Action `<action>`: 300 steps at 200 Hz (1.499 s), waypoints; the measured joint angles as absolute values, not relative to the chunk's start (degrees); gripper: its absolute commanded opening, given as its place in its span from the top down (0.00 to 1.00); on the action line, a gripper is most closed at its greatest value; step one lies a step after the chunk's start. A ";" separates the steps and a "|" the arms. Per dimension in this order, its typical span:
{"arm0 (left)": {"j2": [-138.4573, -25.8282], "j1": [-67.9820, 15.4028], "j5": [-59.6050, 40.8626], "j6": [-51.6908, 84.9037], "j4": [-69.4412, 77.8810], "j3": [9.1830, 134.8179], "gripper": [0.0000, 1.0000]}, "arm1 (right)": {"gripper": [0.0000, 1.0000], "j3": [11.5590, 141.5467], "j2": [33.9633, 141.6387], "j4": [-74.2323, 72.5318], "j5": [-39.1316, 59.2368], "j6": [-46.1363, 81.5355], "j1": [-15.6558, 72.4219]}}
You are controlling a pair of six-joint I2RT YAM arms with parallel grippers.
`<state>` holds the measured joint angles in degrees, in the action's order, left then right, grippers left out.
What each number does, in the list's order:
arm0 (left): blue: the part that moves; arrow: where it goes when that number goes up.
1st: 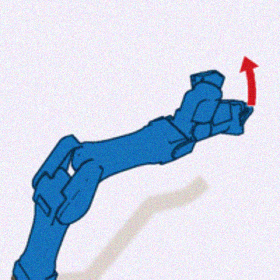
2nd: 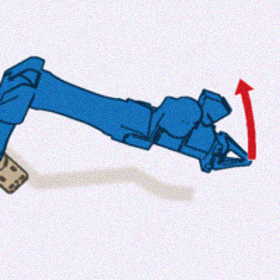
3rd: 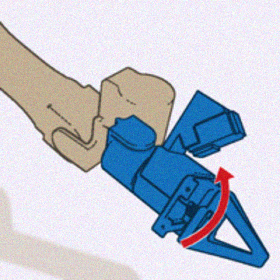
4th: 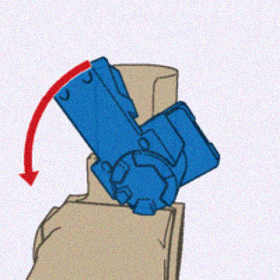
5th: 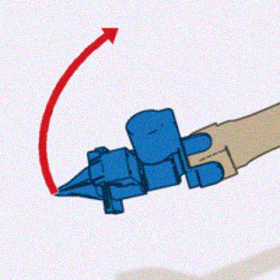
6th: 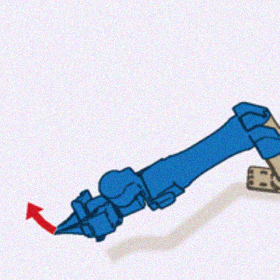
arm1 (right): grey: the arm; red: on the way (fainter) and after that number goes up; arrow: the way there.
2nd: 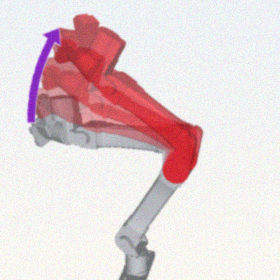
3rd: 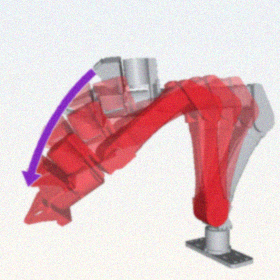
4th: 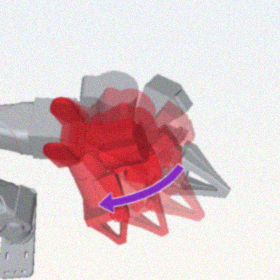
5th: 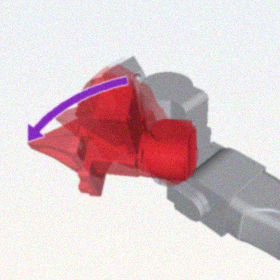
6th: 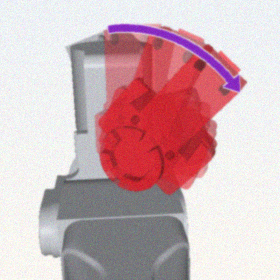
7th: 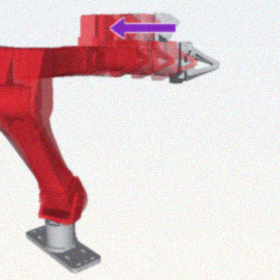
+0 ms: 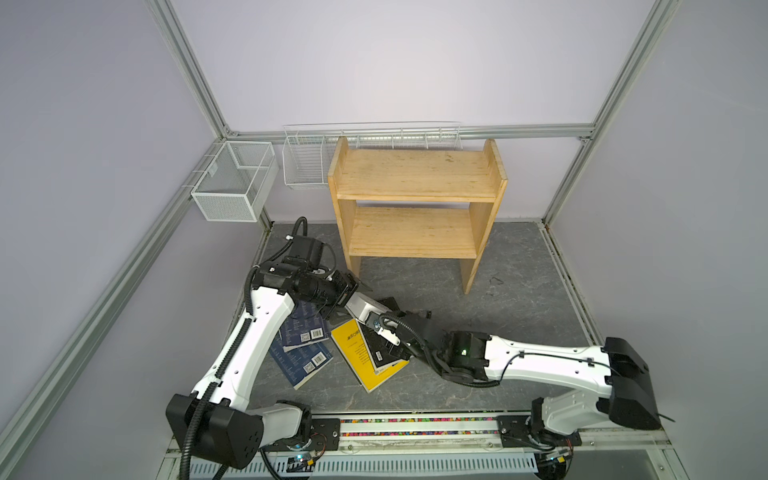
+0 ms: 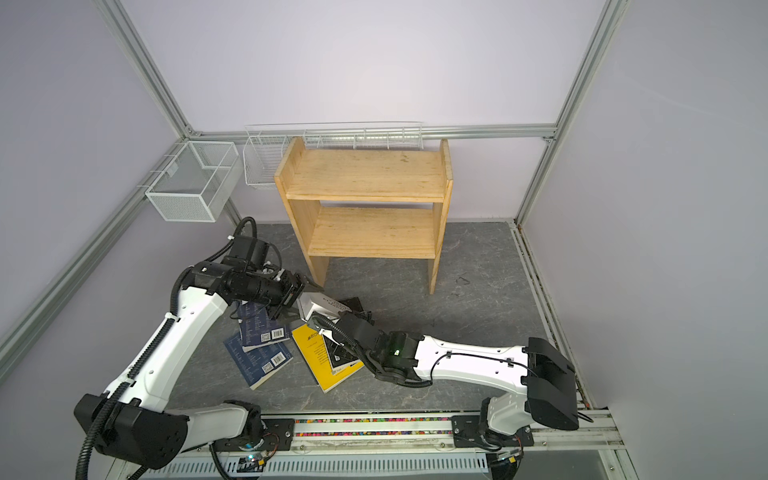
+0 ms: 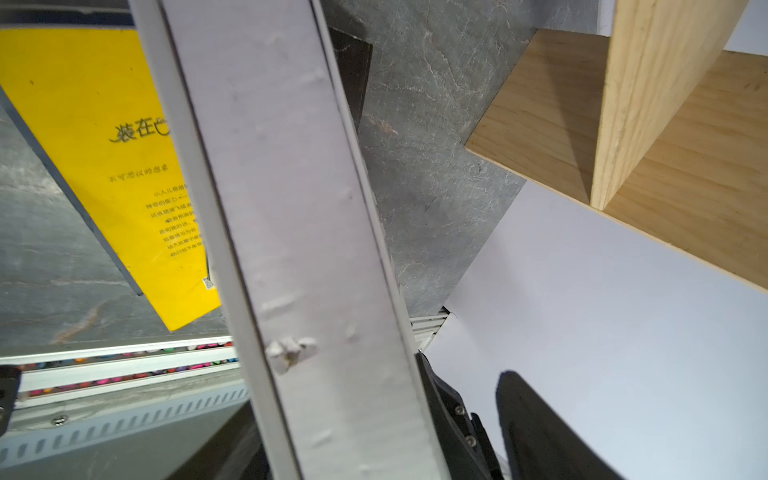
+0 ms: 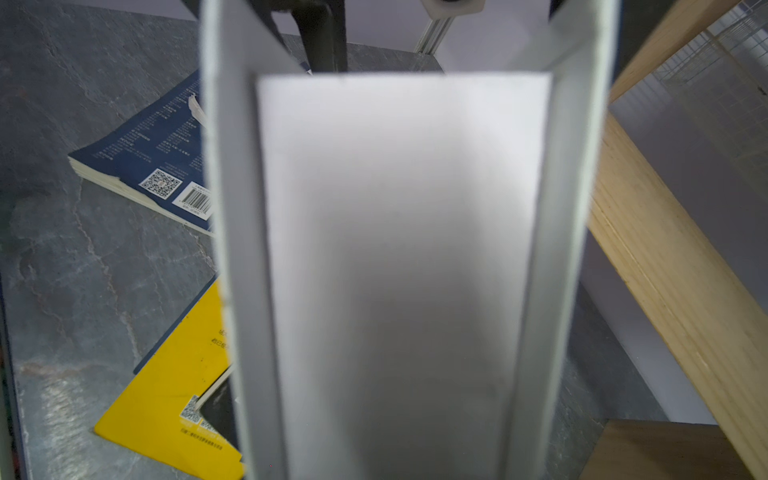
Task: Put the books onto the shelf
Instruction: 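Carry the white book with the right gripper toward the lower shelf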
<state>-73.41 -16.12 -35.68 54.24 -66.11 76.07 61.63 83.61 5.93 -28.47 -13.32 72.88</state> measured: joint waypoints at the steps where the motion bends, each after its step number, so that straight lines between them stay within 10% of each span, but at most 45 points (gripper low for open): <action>1: -73.41 -16.08 -35.53 54.06 -66.06 76.16 0.16 | 0.69 61.60 83.61 5.96 -28.40 -13.23 72.86; 165: -48.99 -12.91 -13.74 49.01 -34.37 62.24 0.04 | 0.68 63.70 67.99 14.74 -10.44 19.18 54.02; 300: -53.98 -12.91 -13.41 47.29 -11.97 55.94 0.03 | 0.68 56.40 72.51 -8.56 9.26 58.59 37.93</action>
<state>-53.98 -12.91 -13.41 47.29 -11.97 55.94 56.40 72.51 -8.56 9.26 58.59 37.93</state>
